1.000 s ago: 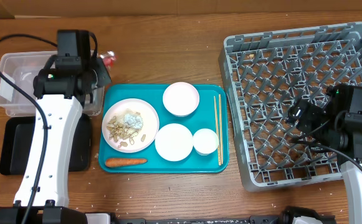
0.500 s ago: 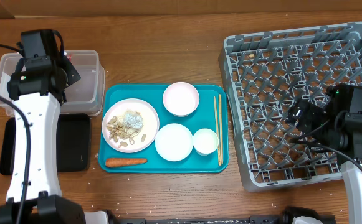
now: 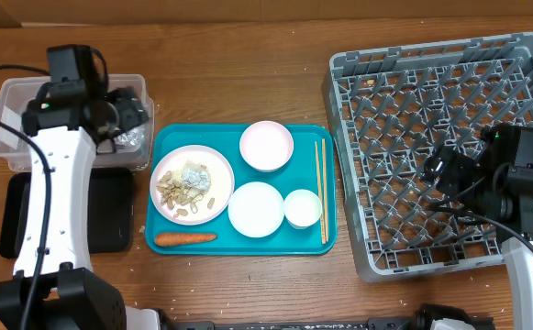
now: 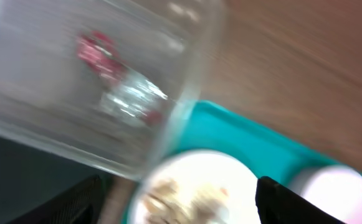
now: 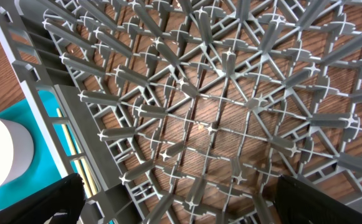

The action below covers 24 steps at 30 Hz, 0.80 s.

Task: Sort waste into correct bins and load items into the dishwasher
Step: 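Return the left gripper to the plate and grasp the tissue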

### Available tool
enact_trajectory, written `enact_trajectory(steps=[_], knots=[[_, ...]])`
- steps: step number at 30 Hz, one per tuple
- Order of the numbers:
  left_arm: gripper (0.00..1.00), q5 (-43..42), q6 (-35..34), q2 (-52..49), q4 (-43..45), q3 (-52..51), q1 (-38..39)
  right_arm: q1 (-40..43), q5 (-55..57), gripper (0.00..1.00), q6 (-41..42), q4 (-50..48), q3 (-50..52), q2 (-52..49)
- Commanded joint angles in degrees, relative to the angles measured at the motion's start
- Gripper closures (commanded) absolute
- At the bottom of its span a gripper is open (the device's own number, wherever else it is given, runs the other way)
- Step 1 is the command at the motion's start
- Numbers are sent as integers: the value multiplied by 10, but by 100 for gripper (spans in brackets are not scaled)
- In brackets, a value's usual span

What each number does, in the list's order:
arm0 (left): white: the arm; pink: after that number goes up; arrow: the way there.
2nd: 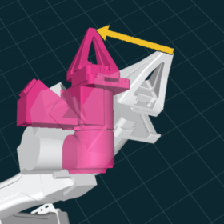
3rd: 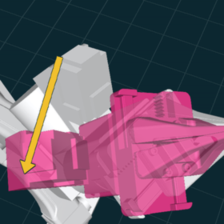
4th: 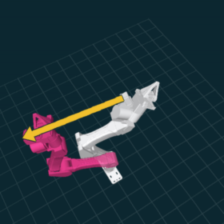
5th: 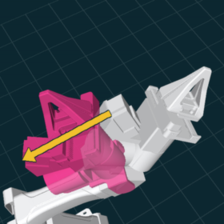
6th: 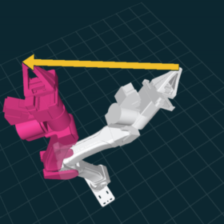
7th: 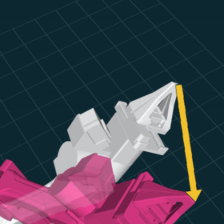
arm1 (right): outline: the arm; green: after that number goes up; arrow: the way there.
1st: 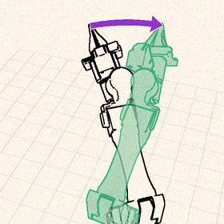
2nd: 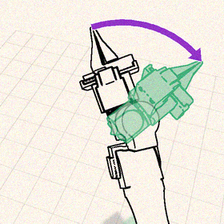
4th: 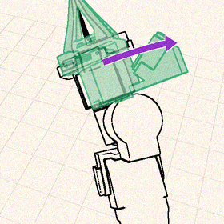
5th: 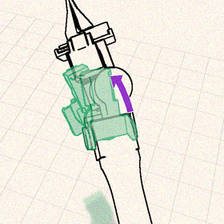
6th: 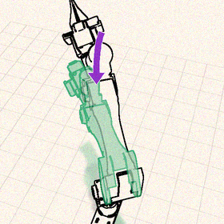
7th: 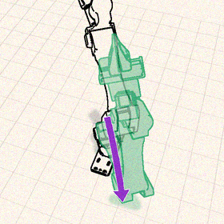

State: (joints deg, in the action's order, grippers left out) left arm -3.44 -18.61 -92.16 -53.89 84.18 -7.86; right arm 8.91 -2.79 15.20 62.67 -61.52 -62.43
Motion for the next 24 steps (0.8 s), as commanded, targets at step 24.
enact_trajectory(steps=[24], knots=[[23, -19, -3, -14, 53, -196, 138, -3, -3, 0, -2, 7, -16, 0]])
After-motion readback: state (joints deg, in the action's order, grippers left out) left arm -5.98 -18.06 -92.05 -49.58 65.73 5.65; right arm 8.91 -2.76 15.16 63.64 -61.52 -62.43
